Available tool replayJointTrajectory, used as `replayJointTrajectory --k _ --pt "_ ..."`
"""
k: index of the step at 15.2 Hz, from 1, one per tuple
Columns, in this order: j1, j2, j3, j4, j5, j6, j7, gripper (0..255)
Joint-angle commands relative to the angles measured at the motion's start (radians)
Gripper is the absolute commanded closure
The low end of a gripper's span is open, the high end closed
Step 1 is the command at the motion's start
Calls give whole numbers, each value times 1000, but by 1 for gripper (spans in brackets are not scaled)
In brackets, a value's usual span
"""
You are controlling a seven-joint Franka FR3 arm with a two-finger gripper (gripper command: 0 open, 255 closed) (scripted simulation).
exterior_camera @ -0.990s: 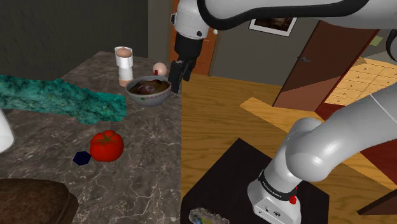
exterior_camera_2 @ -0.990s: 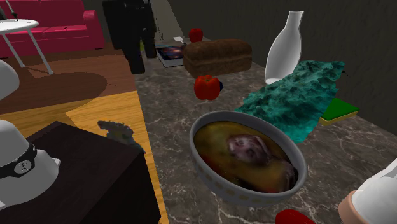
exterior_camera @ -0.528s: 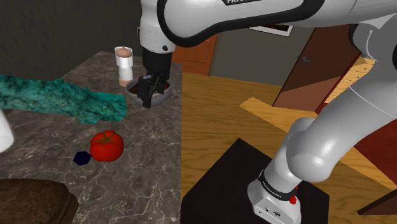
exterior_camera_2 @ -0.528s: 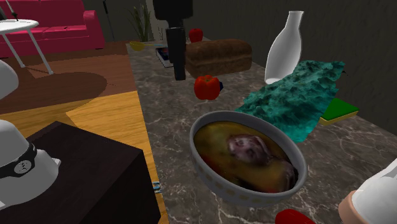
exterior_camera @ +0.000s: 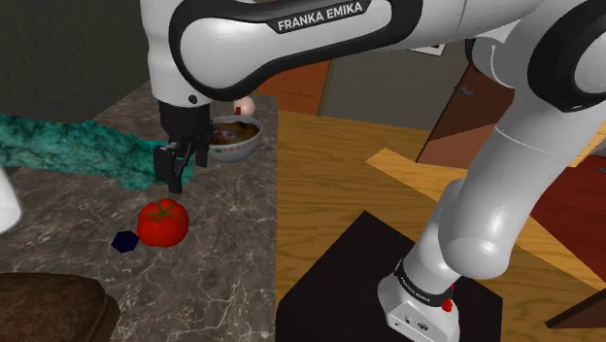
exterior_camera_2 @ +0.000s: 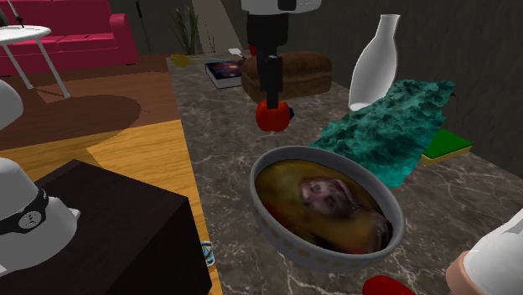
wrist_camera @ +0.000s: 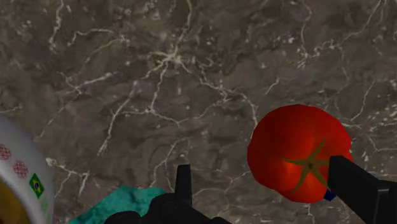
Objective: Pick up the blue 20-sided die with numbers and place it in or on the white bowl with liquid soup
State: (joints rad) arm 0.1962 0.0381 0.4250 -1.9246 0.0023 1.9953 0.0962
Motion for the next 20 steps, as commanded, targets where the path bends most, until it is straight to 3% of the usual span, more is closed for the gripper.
replayJointTrajectory --k 1,9,20 --pt "20 64 17 45 -20 8 21 0" --pt "134 349 51 297 -120 -3 93 0" --pt "147 393 42 253 -141 82 107 0"
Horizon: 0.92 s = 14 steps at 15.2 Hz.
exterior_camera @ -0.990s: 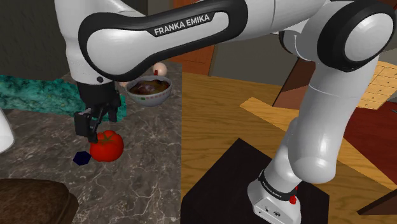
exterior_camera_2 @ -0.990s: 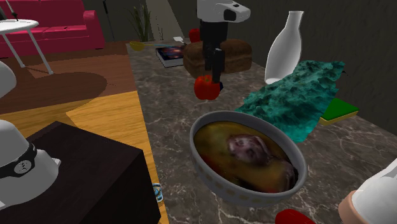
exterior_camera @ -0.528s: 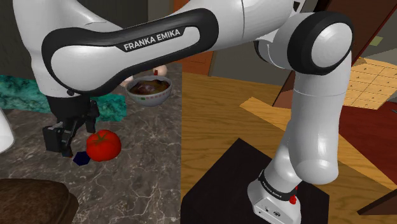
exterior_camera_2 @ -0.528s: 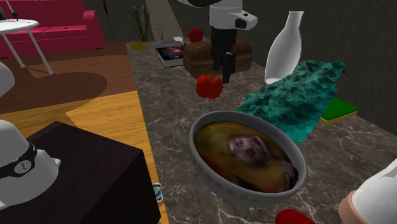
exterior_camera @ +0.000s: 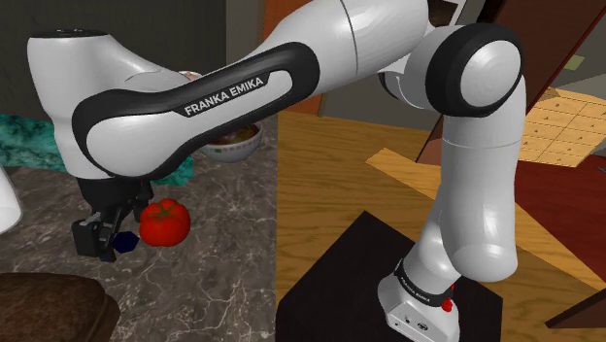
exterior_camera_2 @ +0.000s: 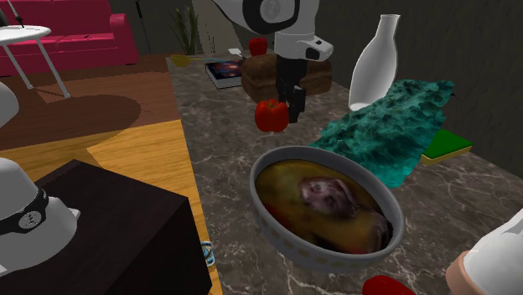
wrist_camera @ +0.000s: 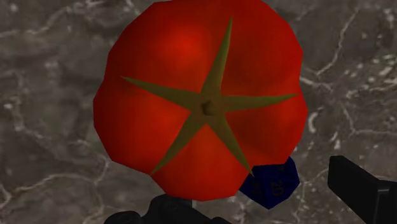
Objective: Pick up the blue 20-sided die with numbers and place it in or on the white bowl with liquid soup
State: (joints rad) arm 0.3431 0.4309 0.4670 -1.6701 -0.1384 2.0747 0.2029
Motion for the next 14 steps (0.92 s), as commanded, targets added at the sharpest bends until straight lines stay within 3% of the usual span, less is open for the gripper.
replayJointTrajectory --k 1,5,6,14 --pt "0 0 0 -2 0 2 0 0" --pt "0 0 0 -2 0 2 0 0" --pt "0 0 0 -2 0 2 0 255" --pt "0 0 0 -2 0 2 0 255"
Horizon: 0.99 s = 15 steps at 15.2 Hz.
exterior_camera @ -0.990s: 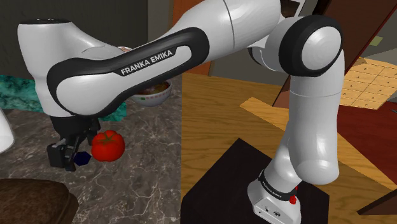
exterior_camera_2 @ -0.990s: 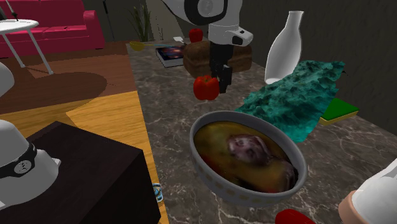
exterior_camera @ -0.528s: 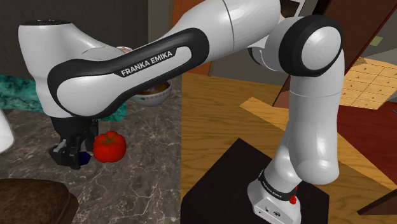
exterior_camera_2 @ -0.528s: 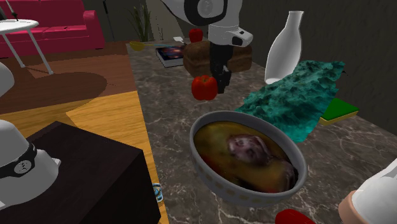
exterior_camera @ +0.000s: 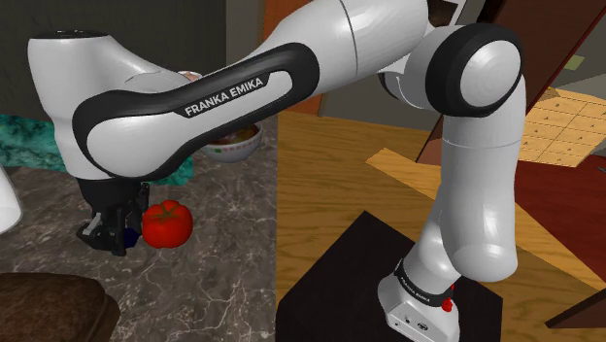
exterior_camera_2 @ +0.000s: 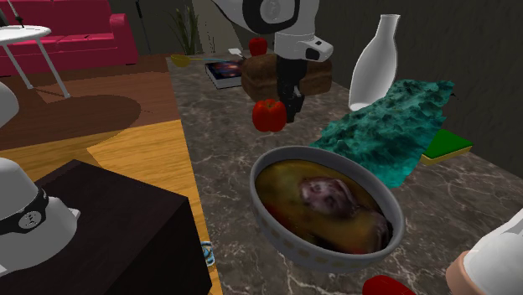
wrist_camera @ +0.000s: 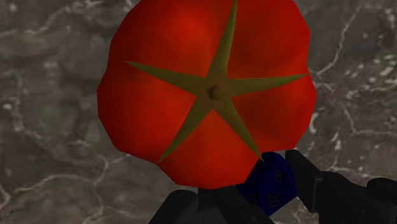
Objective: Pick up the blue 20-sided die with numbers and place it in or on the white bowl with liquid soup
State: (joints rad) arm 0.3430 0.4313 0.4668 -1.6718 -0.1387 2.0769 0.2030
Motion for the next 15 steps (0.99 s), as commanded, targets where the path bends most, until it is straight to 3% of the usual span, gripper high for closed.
replayJointTrajectory --k 1,15 --pt "0 0 0 0 0 0 0 255" --pt "-3 -53 15 118 28 -165 -11 255"
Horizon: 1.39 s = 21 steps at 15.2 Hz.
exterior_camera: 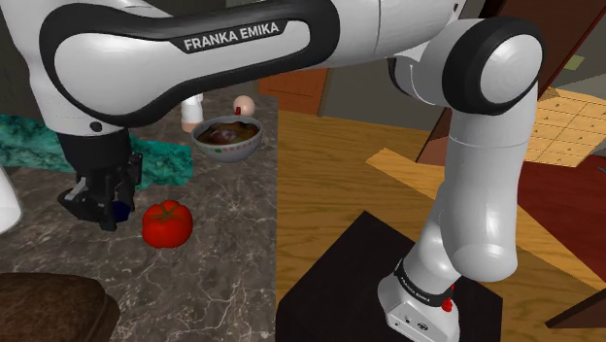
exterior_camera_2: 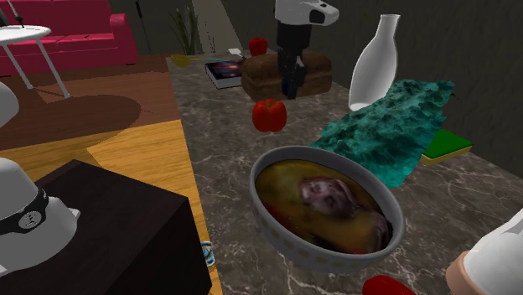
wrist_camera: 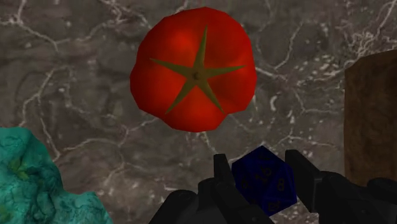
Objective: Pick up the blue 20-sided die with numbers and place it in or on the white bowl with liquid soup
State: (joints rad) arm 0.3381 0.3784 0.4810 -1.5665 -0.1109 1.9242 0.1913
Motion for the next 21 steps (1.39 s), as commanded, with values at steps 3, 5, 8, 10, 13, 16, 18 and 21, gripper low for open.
replayJointTrajectory --k 3,5,8,10,13,16,18,21 --pt "3 -6 3 45 3 -50 0 255" --pt "4 -8 4 68 5 -76 0 255" --pt "7 -11 5 106 7 -115 0 255" --pt "9 -11 6 133 7 -142 0 255" --pt "14 -9 7 176 6 -183 1 255" --pt "19 -4 8 224 4 -226 3 255" --pt "24 1 9 258 2 -255 4 255" --pt "-21 -39 1 207 24 -243 -42 255"
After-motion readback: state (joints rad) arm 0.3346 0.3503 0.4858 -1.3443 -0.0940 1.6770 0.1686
